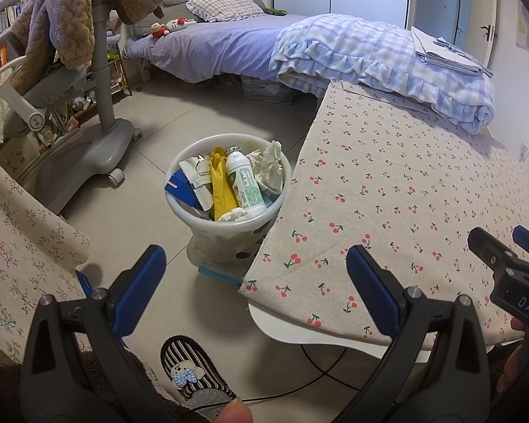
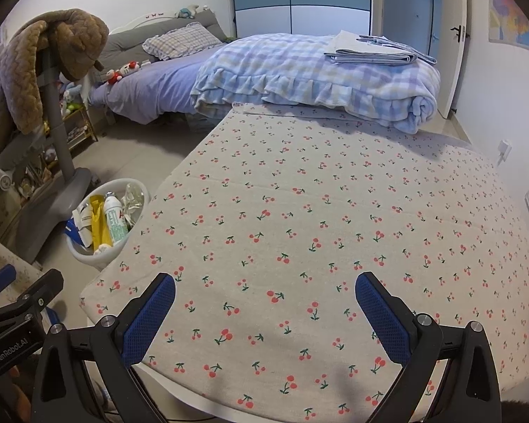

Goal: Collect trash

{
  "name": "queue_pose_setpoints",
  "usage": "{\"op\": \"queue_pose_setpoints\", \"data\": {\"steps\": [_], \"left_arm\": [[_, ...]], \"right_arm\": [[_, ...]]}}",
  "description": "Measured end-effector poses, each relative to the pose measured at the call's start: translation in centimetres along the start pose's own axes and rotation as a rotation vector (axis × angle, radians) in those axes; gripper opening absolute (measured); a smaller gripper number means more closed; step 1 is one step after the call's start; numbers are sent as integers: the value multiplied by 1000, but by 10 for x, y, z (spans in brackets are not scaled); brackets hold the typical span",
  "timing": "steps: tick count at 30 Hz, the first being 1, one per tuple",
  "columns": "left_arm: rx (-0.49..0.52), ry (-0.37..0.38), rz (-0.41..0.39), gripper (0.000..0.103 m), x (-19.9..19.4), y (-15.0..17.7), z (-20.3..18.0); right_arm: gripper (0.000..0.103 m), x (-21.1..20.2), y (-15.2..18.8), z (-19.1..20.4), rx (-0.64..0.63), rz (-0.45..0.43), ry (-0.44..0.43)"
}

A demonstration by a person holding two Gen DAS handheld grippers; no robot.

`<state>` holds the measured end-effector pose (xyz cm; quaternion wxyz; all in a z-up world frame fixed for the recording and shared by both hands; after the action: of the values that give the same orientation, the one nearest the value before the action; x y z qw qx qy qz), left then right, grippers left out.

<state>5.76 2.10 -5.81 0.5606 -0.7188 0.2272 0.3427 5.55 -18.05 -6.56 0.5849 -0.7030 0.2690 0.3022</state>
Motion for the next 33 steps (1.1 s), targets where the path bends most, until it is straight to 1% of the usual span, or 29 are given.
{"op": "queue_pose_setpoints", "data": {"steps": [17, 28, 33], "left_arm": [[-20, 10, -32, 102, -4, -5, 3], [-23, 14, -33, 102, -5, -6, 3], [-24, 17, -45, 102, -8, -8, 2]], "right_arm": [[103, -2, 0, 1, -1, -5, 1], [103, -2, -4, -1, -2, -12, 2], [103, -3, -5, -3, 4, -18, 6]]}}
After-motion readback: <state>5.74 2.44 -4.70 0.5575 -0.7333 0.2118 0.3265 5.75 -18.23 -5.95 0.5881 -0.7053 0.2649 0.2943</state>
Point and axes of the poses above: each gripper's, at about its wrist camera, not at the fingertips, and x roughly the way its jaws point, z to its left, y to its underside, the point moved 8 cm from there along x, roughly the way its jaws point, and after that the axes turned 15 degrees about -x, right-handed, at the moved point
